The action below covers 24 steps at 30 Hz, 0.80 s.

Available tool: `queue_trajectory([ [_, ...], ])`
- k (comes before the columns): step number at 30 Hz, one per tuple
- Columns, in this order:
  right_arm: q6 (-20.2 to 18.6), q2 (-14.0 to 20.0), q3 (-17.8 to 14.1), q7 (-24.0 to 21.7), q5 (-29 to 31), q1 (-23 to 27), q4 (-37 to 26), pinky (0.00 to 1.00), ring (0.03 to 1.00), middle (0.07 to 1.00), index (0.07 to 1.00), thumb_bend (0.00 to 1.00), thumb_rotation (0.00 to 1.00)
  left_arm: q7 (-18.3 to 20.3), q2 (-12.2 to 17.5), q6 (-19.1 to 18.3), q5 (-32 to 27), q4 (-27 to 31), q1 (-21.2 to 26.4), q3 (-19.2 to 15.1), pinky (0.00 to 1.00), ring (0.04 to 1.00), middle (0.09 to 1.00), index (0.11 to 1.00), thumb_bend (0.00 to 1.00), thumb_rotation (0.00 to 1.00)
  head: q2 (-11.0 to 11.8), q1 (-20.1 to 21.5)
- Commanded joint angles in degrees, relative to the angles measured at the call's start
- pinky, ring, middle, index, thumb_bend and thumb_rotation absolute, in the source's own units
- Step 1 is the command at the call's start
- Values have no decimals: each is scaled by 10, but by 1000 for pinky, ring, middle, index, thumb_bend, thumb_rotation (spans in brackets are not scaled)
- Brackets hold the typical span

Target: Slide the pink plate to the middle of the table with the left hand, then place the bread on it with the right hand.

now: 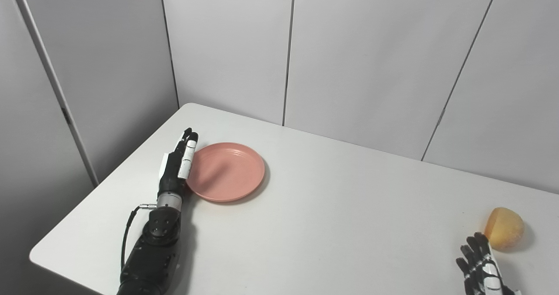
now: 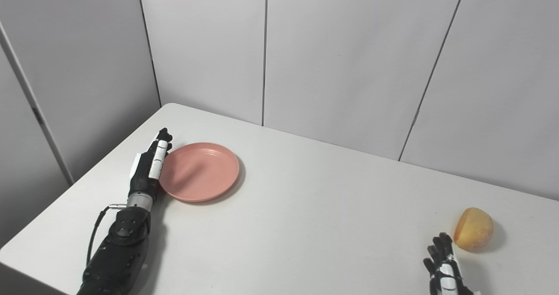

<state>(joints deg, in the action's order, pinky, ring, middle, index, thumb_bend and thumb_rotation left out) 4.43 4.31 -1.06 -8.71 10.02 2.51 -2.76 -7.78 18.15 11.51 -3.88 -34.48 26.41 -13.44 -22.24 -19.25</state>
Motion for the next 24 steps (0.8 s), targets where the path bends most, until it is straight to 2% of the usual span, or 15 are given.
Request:
queue_trajectory([
  [1, 2, 0, -1, 2, 0, 8, -24, 1000, 1000, 1000, 1000, 367, 953, 13, -4, 26, -7, 9, 18, 5, 922, 918, 932, 929, 787, 1000, 0, 0],
  [8, 1, 0, -1, 5, -4, 10, -24, 1000, 1000, 1000, 1000, 388, 949, 28, -21, 40, -24, -2, 31, 7, 908, 912, 918, 914, 776, 1000, 0, -2],
  [14, 2, 1, 1, 5, -3, 11, -24, 1000, 1000, 1000, 1000, 356, 953, 37, -35, 29, -31, 10, 33, 11, 919, 921, 920, 916, 767, 1000, -1, 1],
  [19, -2, 2, 3, 3, 1, 10, -24, 1000, 1000, 1000, 1000, 374, 938, 36, -42, 22, -24, 13, 34, 20, 914, 916, 918, 915, 766, 1000, -2, 1],
  [24, 1, 0, 2, 7, -1, 11, -21, 1000, 1000, 1000, 1000, 393, 936, 35, -52, -1, -20, 24, 34, 31, 938, 920, 915, 911, 771, 1000, -3, 6],
])
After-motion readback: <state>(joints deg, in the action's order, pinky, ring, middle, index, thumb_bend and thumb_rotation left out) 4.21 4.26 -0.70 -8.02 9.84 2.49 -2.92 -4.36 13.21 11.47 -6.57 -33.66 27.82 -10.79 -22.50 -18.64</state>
